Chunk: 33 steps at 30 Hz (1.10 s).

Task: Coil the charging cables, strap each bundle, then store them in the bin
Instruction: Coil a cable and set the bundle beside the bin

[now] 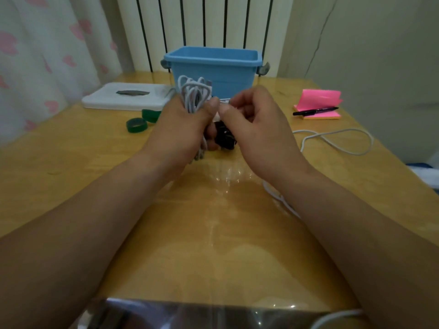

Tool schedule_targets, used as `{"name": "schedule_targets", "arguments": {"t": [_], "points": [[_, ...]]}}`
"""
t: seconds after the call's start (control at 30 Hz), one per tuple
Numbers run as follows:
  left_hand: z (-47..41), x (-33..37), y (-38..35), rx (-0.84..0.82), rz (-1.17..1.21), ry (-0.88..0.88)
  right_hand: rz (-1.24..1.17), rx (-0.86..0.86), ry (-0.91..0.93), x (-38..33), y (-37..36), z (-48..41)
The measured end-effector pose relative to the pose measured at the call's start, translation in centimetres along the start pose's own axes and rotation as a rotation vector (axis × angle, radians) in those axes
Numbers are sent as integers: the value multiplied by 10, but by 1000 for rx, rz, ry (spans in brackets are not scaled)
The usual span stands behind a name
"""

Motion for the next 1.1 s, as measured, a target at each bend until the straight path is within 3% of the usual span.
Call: {"name": "schedule_targets", "arguments": {"t": [0.17, 0.3, 0.43, 0.53, 0.73, 0.93, 1.1], "points": [[13, 19, -15, -333, -402, -213, 158, -87, 41, 0, 1, 5], [14, 19, -21, -291, -279, -113, 126, 0, 15, 1, 3, 2], [12, 11, -18, -313, -300, -11, 63, -29, 20, 3, 1, -1], [13, 10, -18, -366, -301, -7, 109, -46, 71, 5, 1, -5], [12, 11, -12, -428, -365, -38, -1, -170, -50, 9, 2, -9], [11, 6, -11, -387, -399, -167, 103, 119, 71, 8, 0, -9], [12, 0, -15, -332, -639, -319, 97, 273, 96, 6, 6, -10]]}}
Point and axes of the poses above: each hand's wrist, its own z-axis away from the middle knuckle, its own y-axis out of the back of the hand, x = y × z, the point moved 1 cm from there along -z, towards the middle knuckle, and after that the axes turned 14 degrees about -y, right-handed, at the moved point
